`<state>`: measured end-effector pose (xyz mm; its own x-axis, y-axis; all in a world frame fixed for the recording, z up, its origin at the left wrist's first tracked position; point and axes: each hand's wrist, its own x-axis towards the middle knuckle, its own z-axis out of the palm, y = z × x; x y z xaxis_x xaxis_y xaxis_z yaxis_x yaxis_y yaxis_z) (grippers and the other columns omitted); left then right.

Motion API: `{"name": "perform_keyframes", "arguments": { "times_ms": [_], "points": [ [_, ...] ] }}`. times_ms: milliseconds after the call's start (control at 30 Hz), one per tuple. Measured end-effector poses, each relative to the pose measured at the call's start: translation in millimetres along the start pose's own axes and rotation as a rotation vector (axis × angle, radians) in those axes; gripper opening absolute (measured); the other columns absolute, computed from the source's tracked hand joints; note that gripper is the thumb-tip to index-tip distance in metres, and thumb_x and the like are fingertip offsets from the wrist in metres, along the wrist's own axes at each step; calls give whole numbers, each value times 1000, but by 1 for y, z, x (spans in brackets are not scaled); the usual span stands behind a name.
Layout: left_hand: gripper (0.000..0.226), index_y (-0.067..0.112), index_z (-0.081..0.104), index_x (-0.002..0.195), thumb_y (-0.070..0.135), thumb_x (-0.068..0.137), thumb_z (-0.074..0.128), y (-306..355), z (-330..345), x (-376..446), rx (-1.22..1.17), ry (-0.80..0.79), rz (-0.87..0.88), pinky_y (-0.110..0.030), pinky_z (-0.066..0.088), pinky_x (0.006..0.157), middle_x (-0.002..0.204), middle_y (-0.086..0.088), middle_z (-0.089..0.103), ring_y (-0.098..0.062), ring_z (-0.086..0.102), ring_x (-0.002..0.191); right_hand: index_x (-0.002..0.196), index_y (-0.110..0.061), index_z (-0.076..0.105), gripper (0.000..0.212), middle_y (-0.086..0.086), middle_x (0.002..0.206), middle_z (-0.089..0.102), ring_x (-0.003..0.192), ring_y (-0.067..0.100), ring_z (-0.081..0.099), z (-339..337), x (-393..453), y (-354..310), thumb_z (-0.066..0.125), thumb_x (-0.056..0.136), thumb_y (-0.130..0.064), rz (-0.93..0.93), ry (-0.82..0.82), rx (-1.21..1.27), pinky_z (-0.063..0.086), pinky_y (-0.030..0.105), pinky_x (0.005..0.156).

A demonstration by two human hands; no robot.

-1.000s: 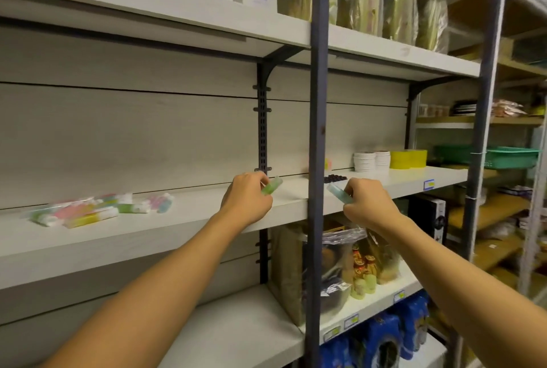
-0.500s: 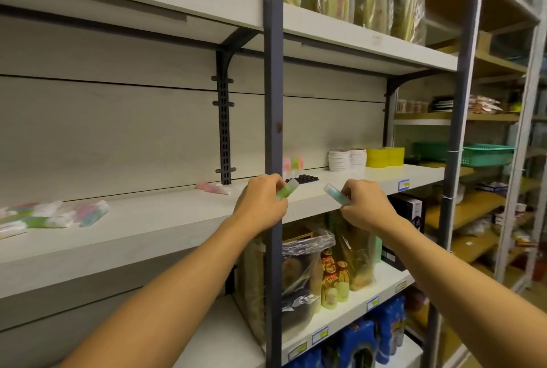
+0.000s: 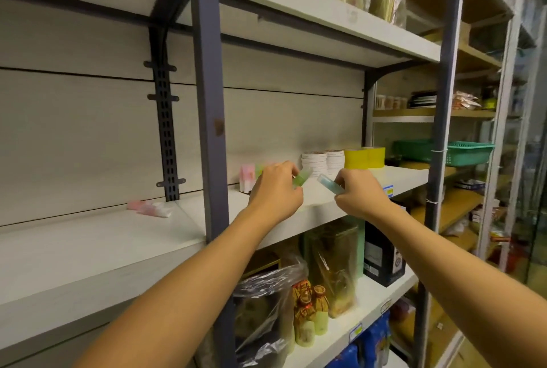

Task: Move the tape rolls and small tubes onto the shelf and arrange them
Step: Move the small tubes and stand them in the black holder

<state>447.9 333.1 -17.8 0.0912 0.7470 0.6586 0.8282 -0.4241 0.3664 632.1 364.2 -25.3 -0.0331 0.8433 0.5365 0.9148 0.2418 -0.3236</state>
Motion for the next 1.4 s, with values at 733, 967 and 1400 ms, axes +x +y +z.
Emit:
{"name": "perform_keyframes", "arguments": {
  "times_ms": [733, 967, 1400],
  "points": [
    [13, 29, 60, 89, 39, 86, 67, -34, 74, 104, 148, 172, -420, -31, 51, 76, 89, 6, 67, -20, 63, 90, 99, -12, 67, 20, 2, 94, 64, 81, 15, 55, 67, 149, 83, 67, 80, -7, -412, -90, 235, 46, 23, 68],
    [20, 18, 63, 108, 30, 93, 65, -70, 68, 124, 113, 304, -434, -28, 47, 78, 92, 4, 66, -19, 63, 88, 95, -8, 64, 23, 6, 88, 65, 83, 26, 58, 95, 188, 53, 60, 73, -4, -526, -79, 357, 48, 35, 71],
    [47, 29, 54, 130, 14, 89, 71, -90, 88, 177, 130, 284, -179, -40, 57, 83, 91, 2, 62, -14, 62, 84, 129, -34, 47, 63, 8, 87, 62, 76, 24, 60, 151, 257, 7, 62, 76, -4, -501, -79, 741, 51, 30, 65]
  ]
}}
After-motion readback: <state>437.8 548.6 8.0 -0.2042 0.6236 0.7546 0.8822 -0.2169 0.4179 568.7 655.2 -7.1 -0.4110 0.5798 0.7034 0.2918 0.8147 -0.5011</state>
